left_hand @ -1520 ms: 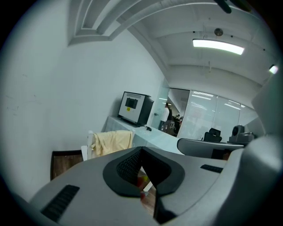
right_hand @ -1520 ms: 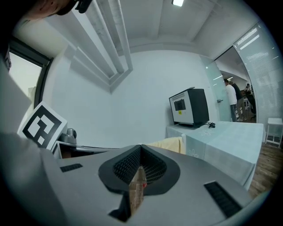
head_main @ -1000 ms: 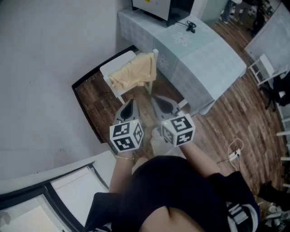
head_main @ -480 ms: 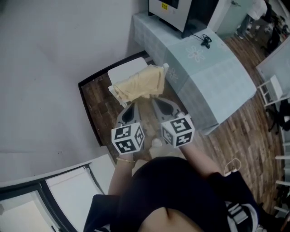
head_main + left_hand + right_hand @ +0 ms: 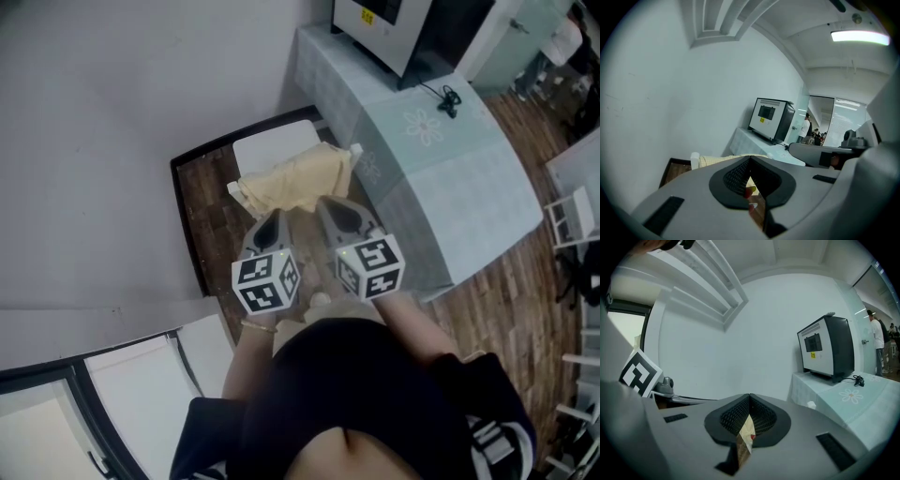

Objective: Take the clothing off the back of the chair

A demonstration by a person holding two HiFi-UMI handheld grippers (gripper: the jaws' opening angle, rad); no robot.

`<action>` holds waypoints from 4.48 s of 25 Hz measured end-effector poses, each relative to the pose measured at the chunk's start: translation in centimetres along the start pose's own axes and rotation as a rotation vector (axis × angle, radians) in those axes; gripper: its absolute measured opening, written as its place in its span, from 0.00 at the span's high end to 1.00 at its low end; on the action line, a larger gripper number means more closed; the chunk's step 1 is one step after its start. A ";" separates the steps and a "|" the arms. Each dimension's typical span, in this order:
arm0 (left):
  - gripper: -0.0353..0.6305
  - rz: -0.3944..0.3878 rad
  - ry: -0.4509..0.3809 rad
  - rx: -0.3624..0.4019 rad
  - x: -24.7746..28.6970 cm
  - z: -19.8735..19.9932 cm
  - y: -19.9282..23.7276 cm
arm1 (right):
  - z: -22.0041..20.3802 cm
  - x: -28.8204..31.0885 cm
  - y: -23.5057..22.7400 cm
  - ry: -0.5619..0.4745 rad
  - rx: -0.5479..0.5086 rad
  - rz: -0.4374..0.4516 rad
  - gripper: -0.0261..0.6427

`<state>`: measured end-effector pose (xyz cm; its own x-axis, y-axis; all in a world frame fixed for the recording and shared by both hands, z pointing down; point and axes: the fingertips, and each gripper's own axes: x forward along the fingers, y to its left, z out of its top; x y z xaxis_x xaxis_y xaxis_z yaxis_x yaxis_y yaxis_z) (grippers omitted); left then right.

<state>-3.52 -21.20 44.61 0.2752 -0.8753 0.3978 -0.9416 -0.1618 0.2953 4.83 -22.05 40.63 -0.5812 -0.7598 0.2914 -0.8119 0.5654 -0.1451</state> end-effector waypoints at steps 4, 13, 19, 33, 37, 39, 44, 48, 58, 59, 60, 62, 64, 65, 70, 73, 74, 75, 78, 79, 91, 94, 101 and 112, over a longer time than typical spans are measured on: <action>0.95 0.040 -0.002 -0.022 1.0 -0.2 0.7 | -0.2 1.0 -1.2 0.010 0.002 0.008 0.94; 0.95 0.140 -0.004 -0.052 2.2 -1.3 4.2 | -1.9 2.9 -3.7 0.048 0.009 -0.024 0.94; 0.95 0.197 0.013 -0.063 3.2 -2.6 6.7 | -3.5 4.6 -5.2 0.083 0.013 -0.038 0.94; 0.74 0.228 0.035 -0.058 8.3 -4.6 9.0 | -7.0 8.2 -10.2 0.170 0.032 -0.079 0.93; 0.60 0.221 0.052 -0.090 9.5 -5.5 9.4 | -7.7 9.3 -11.4 0.190 0.042 -0.093 0.69; 0.52 0.237 0.059 -0.083 10.0 -5.9 9.8 | -8.0 9.8 -12.0 0.197 0.040 -0.112 0.61; 0.44 0.255 0.085 -0.041 11.0 -6.5 10.3 | -9.2 10.6 -13.2 0.231 0.034 -0.155 0.54; 0.41 0.280 0.089 -0.022 11.8 -6.8 10.9 | -9.8 11.2 -14.0 0.248 0.027 -0.178 0.50; 0.38 0.286 0.086 -0.023 13.2 -7.2 11.2 | -10.8 13.0 -14.3 0.269 0.036 -0.154 0.43; 0.38 0.283 0.085 -0.029 13.3 -7.2 11.3 | -10.9 13.2 -14.3 0.269 0.037 -0.155 0.43; 0.38 0.280 0.084 -0.036 13.4 -7.2 11.3 | -10.9 13.3 -14.3 0.269 0.038 -0.156 0.43; 0.38 0.281 0.082 -0.048 13.6 -7.2 11.4 | -10.9 13.5 -14.3 0.268 0.042 -0.162 0.43; 0.38 0.291 0.079 -0.061 13.8 -7.2 11.4 | -11.0 13.7 -14.4 0.264 0.049 -0.170 0.43; 0.38 0.296 0.078 -0.066 13.9 -7.2 11.5 | -11.0 13.7 -14.4 0.262 0.054 -0.173 0.43; 0.38 0.304 0.084 -0.084 14.0 -7.1 11.7 | -11.1 13.9 -14.3 0.257 0.068 -0.174 0.43; 0.38 0.316 0.084 -0.091 14.0 -7.0 11.9 | -10.9 14.2 -14.2 0.258 0.067 -0.174 0.43; 0.38 0.321 0.085 -0.092 14.0 -7.0 11.9 | -10.9 14.2 -14.2 0.261 0.068 -0.176 0.43; 0.38 0.325 0.085 -0.092 14.0 -7.0 11.8 | -10.9 14.2 -14.2 0.263 0.069 -0.180 0.43; 0.41 0.326 0.085 -0.087 14.1 -7.0 11.5 | -11.0 14.1 -14.2 0.268 0.070 -0.192 0.43; 0.43 0.321 0.086 -0.088 14.1 -7.0 11.3 | -11.0 14.1 -14.2 0.271 0.071 -0.195 0.43; 0.72 0.267 0.108 -0.078 15.0 -7.1 8.8 | -11.2 13.8 -13.6 0.284 0.083 -0.204 0.63; 0.78 0.259 0.113 -0.087 15.2 -7.1 8.3 | -11.2 13.8 -13.5 0.291 0.087 -0.204 0.67; 0.84 0.230 0.143 -0.082 15.8 -7.2 7.4 | -11.2 13.6 -13.1 0.297 0.080 -0.209 0.78; 0.85 0.185 0.172 -0.056 15.6 -7.3 7.1 | -11.3 13.1 -13.1 0.308 0.077 -0.201 0.85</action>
<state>-4.50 -32.72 59.23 0.1328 -0.7965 0.5898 -0.9680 0.0236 0.2498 8.49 -35.80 57.01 -0.3756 -0.7143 0.5905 -0.9167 0.3801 -0.1233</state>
